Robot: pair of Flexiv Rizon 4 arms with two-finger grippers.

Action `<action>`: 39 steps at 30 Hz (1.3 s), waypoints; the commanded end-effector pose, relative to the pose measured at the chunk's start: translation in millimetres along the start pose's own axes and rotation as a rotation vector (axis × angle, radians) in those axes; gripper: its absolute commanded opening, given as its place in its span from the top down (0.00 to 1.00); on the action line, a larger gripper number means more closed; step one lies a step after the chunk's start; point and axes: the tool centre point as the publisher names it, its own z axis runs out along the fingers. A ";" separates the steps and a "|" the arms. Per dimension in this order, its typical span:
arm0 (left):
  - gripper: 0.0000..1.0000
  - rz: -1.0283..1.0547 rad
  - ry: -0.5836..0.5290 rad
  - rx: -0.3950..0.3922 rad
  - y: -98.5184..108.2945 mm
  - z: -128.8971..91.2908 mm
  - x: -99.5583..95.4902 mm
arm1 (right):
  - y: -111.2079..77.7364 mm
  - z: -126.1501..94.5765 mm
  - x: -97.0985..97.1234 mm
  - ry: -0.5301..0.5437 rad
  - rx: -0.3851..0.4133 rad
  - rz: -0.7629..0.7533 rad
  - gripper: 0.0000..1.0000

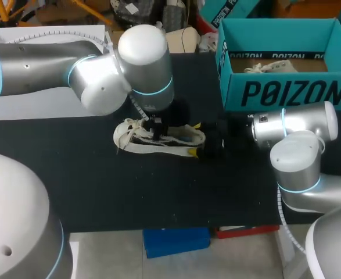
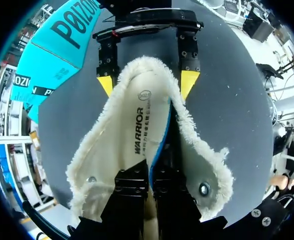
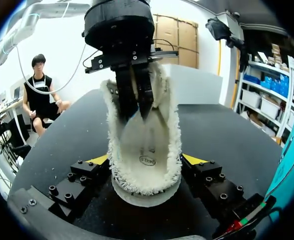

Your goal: Take the shoe out of the shoebox, open the shoe tongue, remove and reinsert the insole, then place the shoe into the shoebox

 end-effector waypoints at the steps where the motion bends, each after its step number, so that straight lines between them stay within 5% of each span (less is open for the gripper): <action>1: 1.00 -0.002 0.073 0.044 6.6 -9.3 -5.9 | -1.9 3.0 1.5 0.001 0.000 -0.001 1.00; 10: 1.00 0.008 0.087 0.102 4.3 -21.0 -1.9 | -1.9 3.0 1.5 0.001 0.000 -0.001 1.00; 19: 1.00 0.063 0.109 0.163 -6.0 -7.1 8.0 | -1.9 3.0 1.5 0.001 0.000 -0.001 1.00; 25: 0.55 0.087 0.081 0.205 -9.0 -3.2 11.8 | -1.9 3.0 1.5 0.001 0.000 -0.001 1.00; 39: 0.53 0.081 -0.087 0.201 -14.6 -1.7 12.0 | -1.9 3.0 1.5 0.001 0.000 -0.001 1.00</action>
